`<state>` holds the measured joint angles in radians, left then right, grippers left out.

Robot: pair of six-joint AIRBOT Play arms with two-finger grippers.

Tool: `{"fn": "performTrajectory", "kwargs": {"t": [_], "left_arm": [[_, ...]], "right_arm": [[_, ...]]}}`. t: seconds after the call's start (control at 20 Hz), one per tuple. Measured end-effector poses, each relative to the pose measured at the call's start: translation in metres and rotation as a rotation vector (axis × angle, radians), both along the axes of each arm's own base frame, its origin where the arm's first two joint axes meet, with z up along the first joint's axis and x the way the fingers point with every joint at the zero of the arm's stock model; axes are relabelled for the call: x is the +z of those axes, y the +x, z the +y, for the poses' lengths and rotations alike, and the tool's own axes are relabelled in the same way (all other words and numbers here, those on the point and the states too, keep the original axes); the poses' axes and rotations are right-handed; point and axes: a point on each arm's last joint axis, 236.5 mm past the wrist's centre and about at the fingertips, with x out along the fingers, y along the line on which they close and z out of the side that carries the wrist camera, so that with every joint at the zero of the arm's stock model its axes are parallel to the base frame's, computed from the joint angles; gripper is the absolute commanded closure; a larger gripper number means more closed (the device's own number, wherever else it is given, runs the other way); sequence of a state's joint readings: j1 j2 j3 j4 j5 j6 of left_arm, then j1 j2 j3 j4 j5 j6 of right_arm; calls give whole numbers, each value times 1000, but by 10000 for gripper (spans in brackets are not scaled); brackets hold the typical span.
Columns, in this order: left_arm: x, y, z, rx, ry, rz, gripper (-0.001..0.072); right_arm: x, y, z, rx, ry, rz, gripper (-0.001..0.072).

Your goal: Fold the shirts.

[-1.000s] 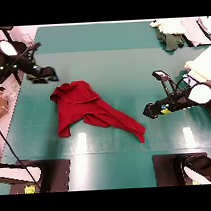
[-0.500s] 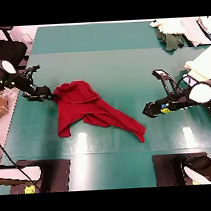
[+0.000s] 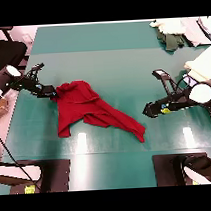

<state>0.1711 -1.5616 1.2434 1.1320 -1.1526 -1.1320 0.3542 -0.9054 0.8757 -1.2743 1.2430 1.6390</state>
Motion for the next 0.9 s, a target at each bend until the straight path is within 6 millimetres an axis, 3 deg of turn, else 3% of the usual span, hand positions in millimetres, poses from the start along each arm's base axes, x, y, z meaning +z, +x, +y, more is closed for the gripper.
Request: {"fn": "performTrajectory", "kwargs": {"t": [0.05,0.2,0.25,0.3,0.45,0.55,0.7,0.85,0.9], "left_arm": [[-2,-1,-1,-5,-1,5,674],[-8,-4,-12,-31,-11,20,676],[-9,-6,-17,-41,-14,27,676],[-9,-7,-20,-49,-16,33,676],[-3,-12,-29,-58,-26,42,676],[1,-13,-28,-58,-19,39,676],[5,-16,-30,-65,-20,44,676],[5,-17,-30,-60,-18,48,676],[5,-18,-31,-58,-19,51,676]], "right_arm": [[0,0,0,-3,1,0,328],[-7,-6,-3,-30,-5,37,302],[-16,-13,-7,-43,-15,77,225],[-27,-22,-10,-61,-18,121,200],[-58,-46,-16,-113,19,248,182],[-67,-57,-6,-115,107,299,182],[-64,-62,17,-74,221,306,183],[-74,-64,29,-24,221,317,185],[-81,-66,32,-10,211,334,221]]}}
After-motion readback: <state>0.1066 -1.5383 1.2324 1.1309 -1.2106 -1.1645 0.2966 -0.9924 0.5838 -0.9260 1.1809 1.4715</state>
